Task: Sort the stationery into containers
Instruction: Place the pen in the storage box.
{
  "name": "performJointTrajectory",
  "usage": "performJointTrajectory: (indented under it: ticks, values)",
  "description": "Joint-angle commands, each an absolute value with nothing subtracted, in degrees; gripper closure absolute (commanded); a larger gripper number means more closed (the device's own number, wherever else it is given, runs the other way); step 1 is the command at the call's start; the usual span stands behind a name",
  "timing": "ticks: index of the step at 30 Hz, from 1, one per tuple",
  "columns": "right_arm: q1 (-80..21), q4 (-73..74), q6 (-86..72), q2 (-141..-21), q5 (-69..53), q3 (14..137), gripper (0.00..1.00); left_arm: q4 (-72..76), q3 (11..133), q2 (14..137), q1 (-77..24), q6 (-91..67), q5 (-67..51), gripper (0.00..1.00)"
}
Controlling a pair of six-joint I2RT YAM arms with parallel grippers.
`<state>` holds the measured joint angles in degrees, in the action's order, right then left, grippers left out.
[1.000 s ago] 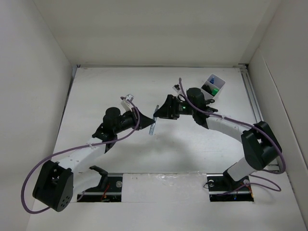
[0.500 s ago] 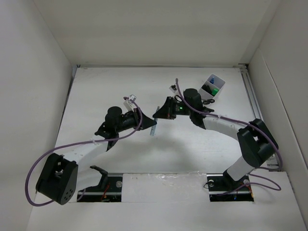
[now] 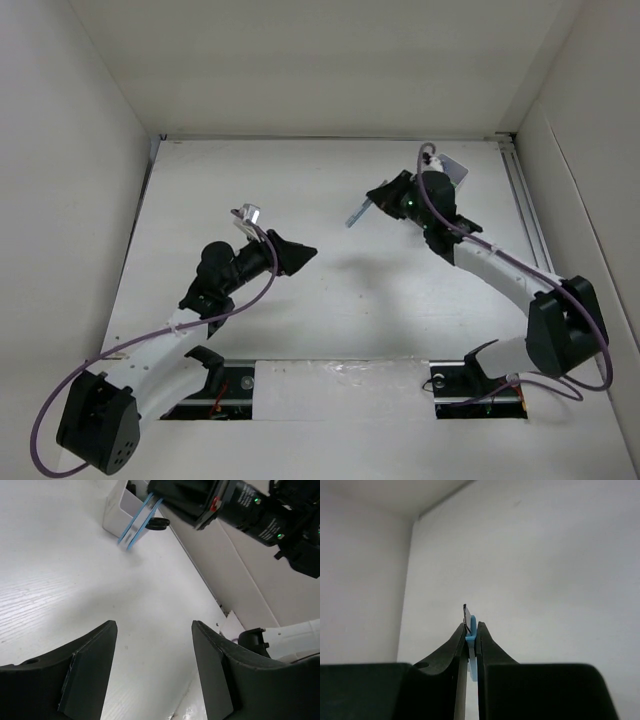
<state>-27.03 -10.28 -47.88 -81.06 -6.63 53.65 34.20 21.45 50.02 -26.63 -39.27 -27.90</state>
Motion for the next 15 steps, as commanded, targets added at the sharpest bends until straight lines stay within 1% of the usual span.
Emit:
performJointTrajectory:
  ticks: [1,2,6,11,12,13,15]
  values:
    - [-24.0,-6.9,-47.7,-77.7,13.2,56.3,1.0,34.1,19.6,48.8,-26.9,-36.0,-24.1,0.42]
    - [-23.2,-6.3,-48.4,-77.7,19.1,56.3,1.0,33.3,19.6,48.8,-26.9,-35.3,-24.1,0.42]
    - [-19.1,-5.0,-48.4,-78.9,30.5,58.8,1.0,32.0,18.2,48.8,-26.9,-33.3,-21.6,0.43]
    - [-17.2,0.7,-46.8,-85.8,38.9,66.8,1.0,29.7,17.7,48.2,-26.9,-30.6,-19.1,0.43]
    - [-17.2,2.0,-46.8,-87.0,40.6,68.2,1.0,29.1,17.7,48.2,-26.9,-30.6,-17.1,0.43]
    - [-17.2,3.3,-46.8,-88.1,44.8,69.4,1.0,29.1,17.7,47.6,-26.9,-30.6,-16.0,0.43]
    - [-17.2,6.6,-45.6,-90.7,47.5,72.6,1.0,27.0,17.7,47.5,-27.4,-30.6,-13.5,0.44]
